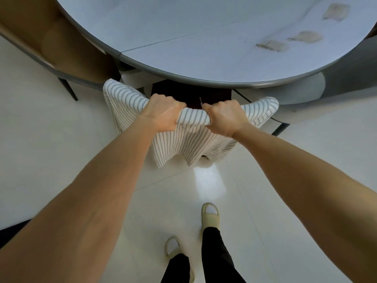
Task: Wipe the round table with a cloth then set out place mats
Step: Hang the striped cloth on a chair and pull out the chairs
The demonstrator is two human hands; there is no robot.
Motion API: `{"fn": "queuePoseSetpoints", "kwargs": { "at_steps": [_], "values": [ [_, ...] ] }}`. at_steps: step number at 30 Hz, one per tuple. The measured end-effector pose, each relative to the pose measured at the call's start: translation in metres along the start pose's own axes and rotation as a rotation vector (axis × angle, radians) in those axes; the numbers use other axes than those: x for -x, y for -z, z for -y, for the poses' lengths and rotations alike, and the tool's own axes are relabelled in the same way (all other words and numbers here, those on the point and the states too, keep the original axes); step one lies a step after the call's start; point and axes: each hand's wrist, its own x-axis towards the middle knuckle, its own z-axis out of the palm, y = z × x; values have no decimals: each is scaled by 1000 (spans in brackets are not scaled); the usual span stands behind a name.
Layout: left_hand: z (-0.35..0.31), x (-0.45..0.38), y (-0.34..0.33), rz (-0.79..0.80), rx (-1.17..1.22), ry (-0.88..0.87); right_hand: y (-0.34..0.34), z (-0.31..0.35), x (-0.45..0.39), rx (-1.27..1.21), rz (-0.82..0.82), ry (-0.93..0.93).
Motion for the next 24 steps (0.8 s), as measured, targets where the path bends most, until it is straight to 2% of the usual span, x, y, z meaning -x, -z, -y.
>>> {"fn": "queuePoseSetpoints", "kwargs": {
  "at_steps": [11, 14, 16, 18, 20, 22, 24],
  "values": [
    [-10, -8, -8, -4, 24, 37, -6, -1, 3, -57, -16, -94],
    [-16, 3, -16, -22, 79, 123, -6, 6, 12, -92, -58, -171],
    [-17, 19, -22, 6, 173, 237, -3, 14, 20, -166, 44, -278],
    [-22, 40, -21, -21, 417, 413, 0, 29, 32, -315, 33, -413],
    [-28, 58, -16, -109, 826, 688, 8, 44, 46, -596, -179, -621],
    [-27, 69, -8, -177, 1277, 985, 23, 55, 51, -958, -384, -928],
    [-18, 67, 1, -199, 1615, 1205, 39, 58, 43, -1346, -424, -1270]
  ]
}}
